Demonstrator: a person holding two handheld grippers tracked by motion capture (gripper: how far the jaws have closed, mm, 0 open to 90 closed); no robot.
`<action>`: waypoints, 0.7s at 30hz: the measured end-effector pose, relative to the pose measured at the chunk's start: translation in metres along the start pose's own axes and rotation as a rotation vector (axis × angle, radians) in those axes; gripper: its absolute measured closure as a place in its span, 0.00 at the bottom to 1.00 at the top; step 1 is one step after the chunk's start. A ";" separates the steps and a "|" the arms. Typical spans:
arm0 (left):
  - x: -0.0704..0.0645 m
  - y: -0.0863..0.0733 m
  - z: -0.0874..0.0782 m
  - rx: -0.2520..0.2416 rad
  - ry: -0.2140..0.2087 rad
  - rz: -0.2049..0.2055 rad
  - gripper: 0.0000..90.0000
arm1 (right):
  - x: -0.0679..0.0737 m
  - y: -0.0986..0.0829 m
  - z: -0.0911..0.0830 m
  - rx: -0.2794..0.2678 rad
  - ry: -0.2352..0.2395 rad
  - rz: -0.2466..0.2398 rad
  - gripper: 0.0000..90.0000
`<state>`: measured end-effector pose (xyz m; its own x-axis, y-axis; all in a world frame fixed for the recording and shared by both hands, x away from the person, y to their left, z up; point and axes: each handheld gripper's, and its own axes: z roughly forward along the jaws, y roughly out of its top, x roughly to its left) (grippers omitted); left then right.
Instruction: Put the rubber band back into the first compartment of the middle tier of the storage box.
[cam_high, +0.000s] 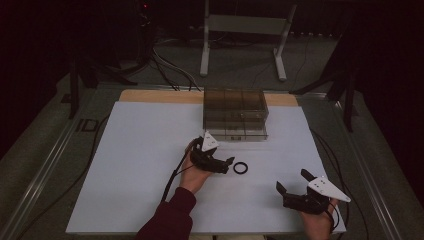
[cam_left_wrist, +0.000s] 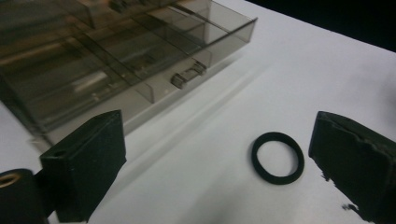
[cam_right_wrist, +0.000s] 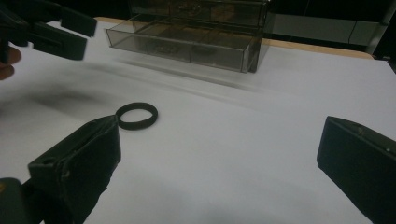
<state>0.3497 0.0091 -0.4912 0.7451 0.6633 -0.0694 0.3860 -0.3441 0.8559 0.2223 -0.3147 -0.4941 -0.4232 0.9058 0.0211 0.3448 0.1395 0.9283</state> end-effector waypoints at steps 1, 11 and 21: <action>-0.001 -0.001 0.003 0.008 -0.003 -0.001 0.07 | 0.000 0.000 0.000 0.000 0.000 0.000 0.00; -0.013 -0.004 0.024 0.081 -0.041 0.019 0.18 | 0.000 0.000 0.000 -0.001 0.000 0.000 0.00; -0.023 -0.004 0.042 0.143 -0.042 0.046 0.37 | 0.000 0.000 0.000 -0.001 0.000 0.000 0.00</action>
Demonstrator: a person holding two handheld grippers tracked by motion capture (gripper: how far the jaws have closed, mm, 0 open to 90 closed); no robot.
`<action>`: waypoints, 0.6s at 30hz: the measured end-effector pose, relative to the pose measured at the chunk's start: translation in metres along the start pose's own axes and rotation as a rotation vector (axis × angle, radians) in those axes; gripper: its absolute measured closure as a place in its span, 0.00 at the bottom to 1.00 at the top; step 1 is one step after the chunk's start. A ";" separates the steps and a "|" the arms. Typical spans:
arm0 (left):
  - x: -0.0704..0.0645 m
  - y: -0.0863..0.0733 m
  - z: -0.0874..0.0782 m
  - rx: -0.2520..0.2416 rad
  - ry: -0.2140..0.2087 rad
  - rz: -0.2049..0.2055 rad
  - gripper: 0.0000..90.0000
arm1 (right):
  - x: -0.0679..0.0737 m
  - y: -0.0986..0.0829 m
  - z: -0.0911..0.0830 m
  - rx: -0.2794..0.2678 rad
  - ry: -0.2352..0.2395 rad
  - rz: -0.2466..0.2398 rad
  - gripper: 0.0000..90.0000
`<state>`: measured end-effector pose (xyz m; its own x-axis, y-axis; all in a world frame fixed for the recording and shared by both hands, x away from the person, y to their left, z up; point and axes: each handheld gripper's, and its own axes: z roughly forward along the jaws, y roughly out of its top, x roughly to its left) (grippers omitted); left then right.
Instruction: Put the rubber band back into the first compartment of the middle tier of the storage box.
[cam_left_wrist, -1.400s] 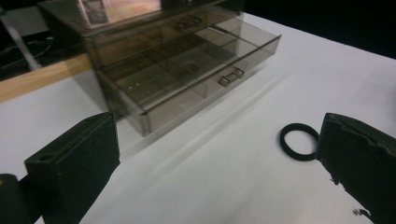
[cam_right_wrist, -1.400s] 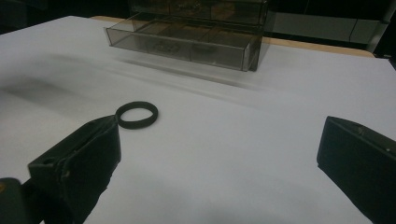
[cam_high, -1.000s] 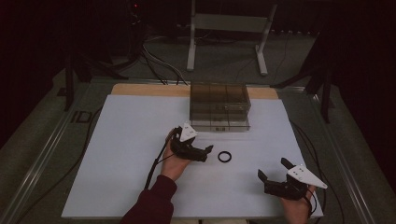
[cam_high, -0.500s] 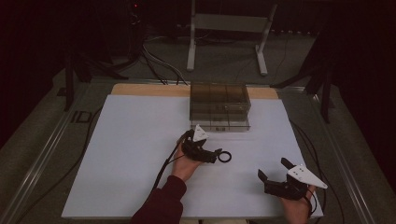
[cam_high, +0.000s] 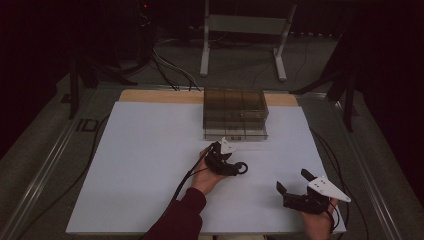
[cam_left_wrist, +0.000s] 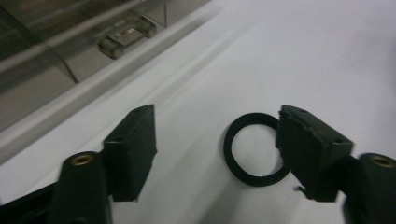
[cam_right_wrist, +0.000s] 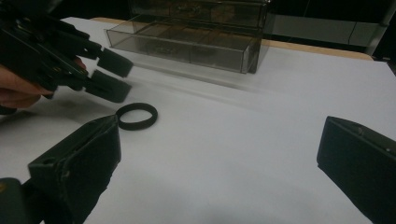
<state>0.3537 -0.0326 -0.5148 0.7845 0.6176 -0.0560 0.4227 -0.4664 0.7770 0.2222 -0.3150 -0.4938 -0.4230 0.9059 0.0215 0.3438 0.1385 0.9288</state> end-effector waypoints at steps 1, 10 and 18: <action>0.000 0.000 0.001 0.004 -0.003 0.000 0.41 | 0.000 0.000 0.000 0.000 0.000 0.000 0.00; -0.006 -0.003 0.013 0.073 -0.019 0.042 0.72 | 0.000 0.000 0.000 0.000 -0.001 -0.001 0.00; -0.012 -0.001 0.014 0.102 -0.003 0.085 0.97 | 0.000 0.000 0.001 0.001 -0.001 -0.005 0.00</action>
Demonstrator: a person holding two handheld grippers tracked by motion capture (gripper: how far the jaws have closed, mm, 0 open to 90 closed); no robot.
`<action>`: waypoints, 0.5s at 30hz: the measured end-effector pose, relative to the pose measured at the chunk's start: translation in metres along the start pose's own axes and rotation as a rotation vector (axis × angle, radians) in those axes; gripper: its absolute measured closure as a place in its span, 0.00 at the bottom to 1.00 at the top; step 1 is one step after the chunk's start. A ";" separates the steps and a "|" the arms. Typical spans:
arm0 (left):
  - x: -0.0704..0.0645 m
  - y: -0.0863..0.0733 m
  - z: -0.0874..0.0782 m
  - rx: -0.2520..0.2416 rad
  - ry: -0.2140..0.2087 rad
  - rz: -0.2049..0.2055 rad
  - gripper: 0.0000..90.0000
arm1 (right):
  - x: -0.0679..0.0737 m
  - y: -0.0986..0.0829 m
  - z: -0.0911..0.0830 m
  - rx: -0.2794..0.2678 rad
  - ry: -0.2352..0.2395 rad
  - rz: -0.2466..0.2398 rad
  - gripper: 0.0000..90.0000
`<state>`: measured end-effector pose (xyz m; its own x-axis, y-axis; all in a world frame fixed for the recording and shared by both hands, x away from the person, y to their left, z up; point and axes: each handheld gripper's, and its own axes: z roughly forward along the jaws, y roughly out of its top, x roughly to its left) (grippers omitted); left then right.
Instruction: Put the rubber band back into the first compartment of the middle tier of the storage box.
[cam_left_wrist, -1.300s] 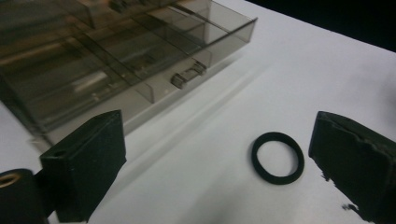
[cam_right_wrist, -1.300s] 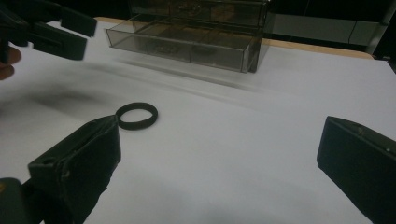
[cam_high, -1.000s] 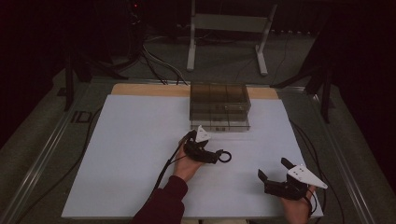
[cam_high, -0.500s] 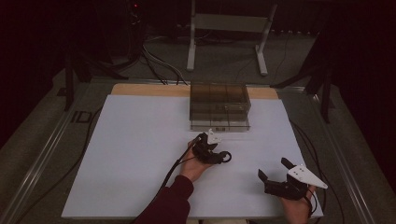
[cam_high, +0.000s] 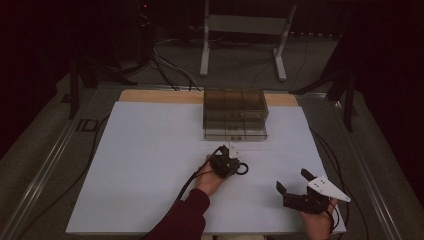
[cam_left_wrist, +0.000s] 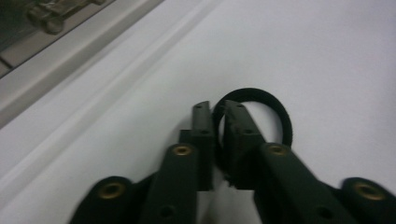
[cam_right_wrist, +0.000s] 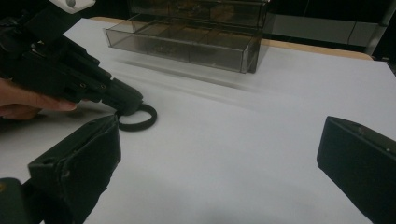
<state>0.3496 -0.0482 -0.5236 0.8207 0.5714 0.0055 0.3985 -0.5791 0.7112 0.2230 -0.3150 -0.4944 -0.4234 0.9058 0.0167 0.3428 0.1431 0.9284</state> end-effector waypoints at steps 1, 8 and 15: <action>0.000 0.000 0.000 0.000 0.000 0.000 0.98 | 0.000 0.000 0.000 0.000 0.000 0.000 0.00; 0.004 0.001 -0.002 0.009 -0.020 -0.030 0.99 | 0.000 0.000 0.000 -0.001 -0.002 0.001 0.00; 0.008 0.005 -0.017 -0.039 -0.015 -0.055 0.99 | 0.000 0.000 -0.001 -0.002 -0.004 0.003 0.00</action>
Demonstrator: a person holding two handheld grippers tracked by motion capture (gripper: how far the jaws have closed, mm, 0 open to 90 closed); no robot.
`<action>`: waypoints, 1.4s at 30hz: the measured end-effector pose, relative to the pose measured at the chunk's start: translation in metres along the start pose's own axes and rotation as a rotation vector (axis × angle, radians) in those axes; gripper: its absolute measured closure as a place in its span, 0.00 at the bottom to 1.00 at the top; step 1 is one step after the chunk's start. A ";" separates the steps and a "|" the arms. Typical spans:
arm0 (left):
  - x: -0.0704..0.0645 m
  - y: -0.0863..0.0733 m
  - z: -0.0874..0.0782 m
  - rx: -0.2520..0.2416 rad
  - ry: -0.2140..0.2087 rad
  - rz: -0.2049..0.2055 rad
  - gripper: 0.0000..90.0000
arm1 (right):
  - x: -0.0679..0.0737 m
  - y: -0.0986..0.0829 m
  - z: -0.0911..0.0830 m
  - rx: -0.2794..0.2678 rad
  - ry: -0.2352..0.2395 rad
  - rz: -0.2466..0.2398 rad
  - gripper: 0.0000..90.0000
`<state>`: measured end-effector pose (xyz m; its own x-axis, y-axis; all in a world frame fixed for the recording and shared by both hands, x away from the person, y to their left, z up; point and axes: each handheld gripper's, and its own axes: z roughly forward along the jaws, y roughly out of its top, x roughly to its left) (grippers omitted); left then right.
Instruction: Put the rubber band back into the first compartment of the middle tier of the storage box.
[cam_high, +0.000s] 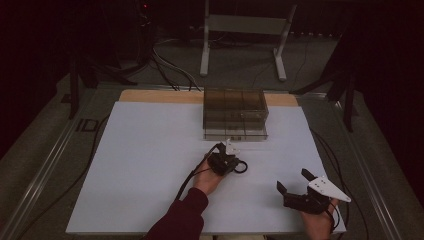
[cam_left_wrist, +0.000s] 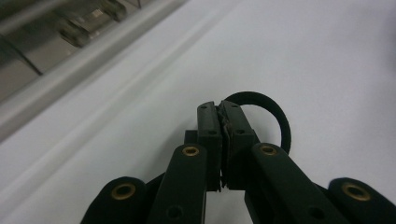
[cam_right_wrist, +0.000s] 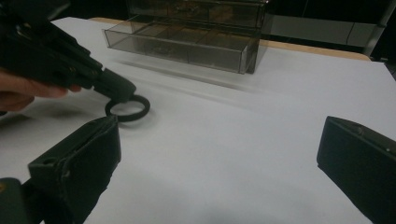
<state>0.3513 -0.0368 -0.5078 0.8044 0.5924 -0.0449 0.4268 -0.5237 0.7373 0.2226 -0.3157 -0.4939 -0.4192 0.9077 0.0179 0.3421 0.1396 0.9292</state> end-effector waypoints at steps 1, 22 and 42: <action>0.001 0.001 -0.002 -0.004 0.002 -0.002 0.99 | 0.000 0.000 0.000 0.001 0.000 0.000 0.00; 0.023 0.013 -0.046 -0.082 0.039 -0.059 0.99 | 0.000 0.000 0.000 0.000 -0.001 -0.001 0.00; 0.034 0.025 -0.078 -0.112 0.082 -0.054 0.99 | 0.000 0.000 0.000 -0.001 -0.001 0.001 0.00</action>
<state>0.3577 0.0176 -0.4384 0.7428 0.6686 -0.0347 0.4165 -0.4209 0.8059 0.2227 -0.3152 -0.4941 -0.4184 0.9081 0.0184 0.3412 0.1384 0.9297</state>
